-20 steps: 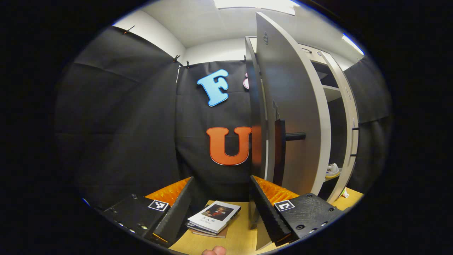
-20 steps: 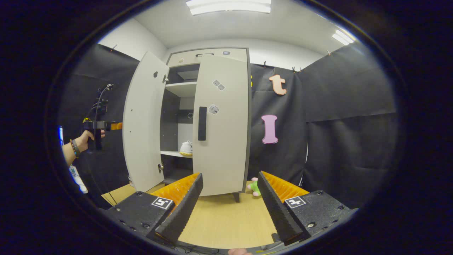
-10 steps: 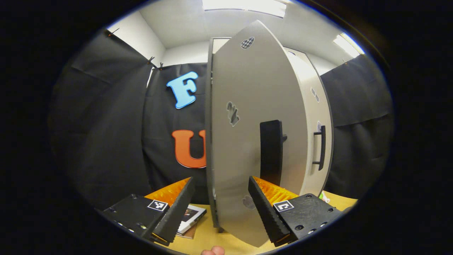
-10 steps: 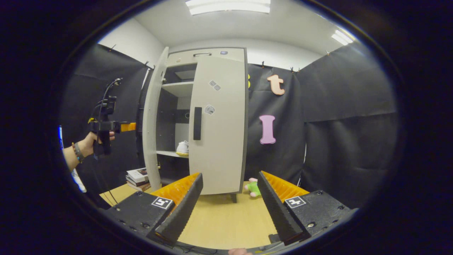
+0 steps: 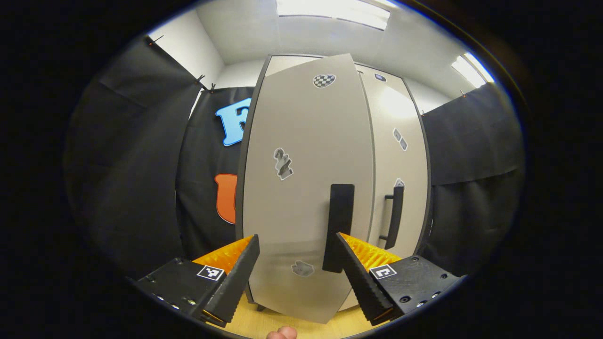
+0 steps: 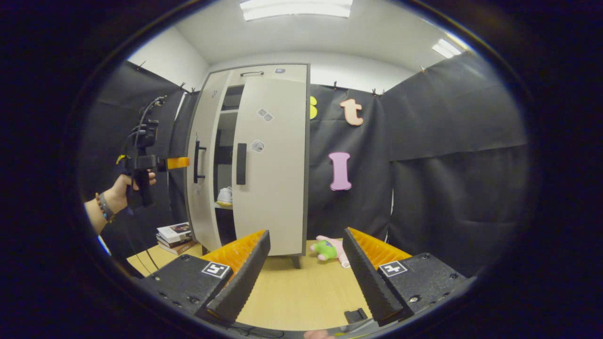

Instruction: Grab one shoe with the right hand and put it into the shoe cabinet, grab the other shoe with the left hand and put it into the shoe cabinet; then close the right door with the right hand and the left door with the left hand.

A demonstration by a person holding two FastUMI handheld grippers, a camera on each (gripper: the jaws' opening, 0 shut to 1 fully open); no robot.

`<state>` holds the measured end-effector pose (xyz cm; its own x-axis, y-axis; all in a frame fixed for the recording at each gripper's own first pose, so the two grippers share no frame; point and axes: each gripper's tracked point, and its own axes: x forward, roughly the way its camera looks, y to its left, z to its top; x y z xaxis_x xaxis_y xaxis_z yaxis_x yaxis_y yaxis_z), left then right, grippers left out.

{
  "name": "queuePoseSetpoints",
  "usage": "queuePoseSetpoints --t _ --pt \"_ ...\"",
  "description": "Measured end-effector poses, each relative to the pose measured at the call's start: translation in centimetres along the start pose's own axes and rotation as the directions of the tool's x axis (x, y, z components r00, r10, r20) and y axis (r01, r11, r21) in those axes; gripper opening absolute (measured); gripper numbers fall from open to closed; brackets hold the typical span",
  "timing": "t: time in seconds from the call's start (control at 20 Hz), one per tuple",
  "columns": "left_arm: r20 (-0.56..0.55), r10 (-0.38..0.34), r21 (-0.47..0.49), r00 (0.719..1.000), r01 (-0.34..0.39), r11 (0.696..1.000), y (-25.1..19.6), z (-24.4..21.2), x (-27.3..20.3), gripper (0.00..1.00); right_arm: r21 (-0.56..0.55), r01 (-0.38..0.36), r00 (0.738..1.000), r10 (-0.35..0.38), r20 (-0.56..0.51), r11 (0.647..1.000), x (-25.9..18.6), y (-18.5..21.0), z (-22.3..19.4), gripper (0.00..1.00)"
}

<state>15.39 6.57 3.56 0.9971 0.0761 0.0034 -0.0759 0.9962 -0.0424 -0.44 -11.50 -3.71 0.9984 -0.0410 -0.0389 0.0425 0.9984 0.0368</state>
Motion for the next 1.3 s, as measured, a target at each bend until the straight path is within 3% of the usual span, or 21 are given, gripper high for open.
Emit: queuePoseSetpoints --t 0.35,0.6,0.75,0.9,1.3 --pt "-0.063 0.022 0.044 0.998 -0.019 0.999 -1.7 -3.9 -11.6 0.96 0.06 -0.074 0.997 0.072 0.023 0.995 1.7 3.7 0.0 1.0" --pt "-0.115 0.023 0.07 0.993 -0.015 0.997 -4.1 -7.7 -16.9 0.96 0.019 -0.115 0.993 0.114 0.03 0.993 1.5 6.3 -0.7 1.0" --pt "-0.149 0.012 0.01 0.989 -0.011 1.0 -4.6 -9.6 -18.6 0.96 -0.001 -0.136 0.99 0.136 0.034 0.991 0.4 7.8 -1.1 0.96" --pt "-0.154 0.016 -0.033 0.988 -0.021 0.999 -4.1 -10.4 -20.0 0.96 -0.006 -0.149 0.988 0.15 0.031 0.989 -0.4 8.4 -1.7 1.0" --pt "-0.093 0.033 0.009 0.995 -0.033 0.999 -3.6 -9.4 -20.8 0.95 -0.002 -0.163 0.986 0.163 0.024 0.987 -0.6 8.8 -2.5 1.0"
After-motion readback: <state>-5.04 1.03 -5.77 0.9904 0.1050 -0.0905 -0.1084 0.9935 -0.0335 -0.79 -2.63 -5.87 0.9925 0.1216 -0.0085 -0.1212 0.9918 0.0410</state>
